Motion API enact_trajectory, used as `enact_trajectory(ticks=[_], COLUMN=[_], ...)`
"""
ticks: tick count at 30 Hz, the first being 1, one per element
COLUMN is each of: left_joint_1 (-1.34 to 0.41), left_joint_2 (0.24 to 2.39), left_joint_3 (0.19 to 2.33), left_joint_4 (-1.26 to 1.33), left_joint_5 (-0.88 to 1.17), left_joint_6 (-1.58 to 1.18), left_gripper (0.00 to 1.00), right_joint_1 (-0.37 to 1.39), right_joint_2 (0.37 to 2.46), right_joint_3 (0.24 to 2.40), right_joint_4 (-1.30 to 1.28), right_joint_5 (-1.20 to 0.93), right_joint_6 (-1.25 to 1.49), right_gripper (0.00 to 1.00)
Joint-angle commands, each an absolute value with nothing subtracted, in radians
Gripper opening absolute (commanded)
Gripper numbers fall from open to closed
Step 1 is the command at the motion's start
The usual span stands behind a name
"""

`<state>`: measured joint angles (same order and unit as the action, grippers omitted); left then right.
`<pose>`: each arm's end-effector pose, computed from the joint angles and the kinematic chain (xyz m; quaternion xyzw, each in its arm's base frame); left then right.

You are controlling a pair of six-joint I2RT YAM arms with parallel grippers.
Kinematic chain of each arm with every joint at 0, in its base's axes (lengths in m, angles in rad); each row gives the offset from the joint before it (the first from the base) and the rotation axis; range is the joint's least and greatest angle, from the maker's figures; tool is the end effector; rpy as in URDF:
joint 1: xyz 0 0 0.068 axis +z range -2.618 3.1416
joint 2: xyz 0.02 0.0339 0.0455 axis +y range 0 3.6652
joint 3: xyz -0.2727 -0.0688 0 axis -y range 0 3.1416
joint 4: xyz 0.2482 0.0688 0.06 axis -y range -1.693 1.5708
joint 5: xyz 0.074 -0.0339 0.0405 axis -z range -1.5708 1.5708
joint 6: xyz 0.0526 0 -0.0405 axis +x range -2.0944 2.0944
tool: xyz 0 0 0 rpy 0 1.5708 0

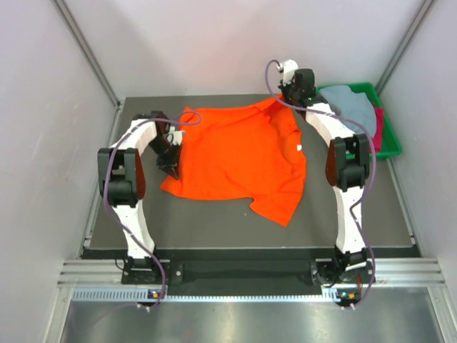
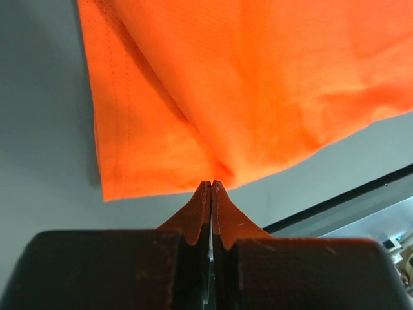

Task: Fold and stack the t-shirts
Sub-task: Flatten the tshirt out

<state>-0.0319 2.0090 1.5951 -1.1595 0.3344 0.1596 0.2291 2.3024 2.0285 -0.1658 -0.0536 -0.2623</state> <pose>0.3860 -0.0296 0.1919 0.0941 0.9816 -0.1662 0.0093 0.5563 0.1326 0.2532 -0.2192 0.8152 0.0137 0.5360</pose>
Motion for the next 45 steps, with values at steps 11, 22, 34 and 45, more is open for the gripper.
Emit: enact_trajectory(ticks=[11,22,34,45], left_joint_1=[-0.011,0.061,0.08,0.091], left_joint_2=[2.171,2.137,2.082,1.98], left_joint_3=[1.68,1.637,1.574,1.454], left_joint_4=[-1.114,-1.121,-1.121,-1.098], left_joint_5=[0.247,0.178,0.126,0.109], left_joint_6=[0.147,0.133,0.133,0.094], left_gripper=[0.0,0.0,0.0,0.0], right_joint_1=[0.242,0.242,0.244,0.244], right_joint_2=[2.244,2.263,2.267,2.267], right_joint_3=[2.028,2.043,2.045,2.045], right_joint_4=[-0.133,-0.129,-0.132,-0.13], right_joint_5=[-0.046,-0.041,-0.041,-0.037], right_joint_6=[-0.278,-0.275,-0.27,-0.267], right_gripper=[0.0,0.0,0.0,0.0])
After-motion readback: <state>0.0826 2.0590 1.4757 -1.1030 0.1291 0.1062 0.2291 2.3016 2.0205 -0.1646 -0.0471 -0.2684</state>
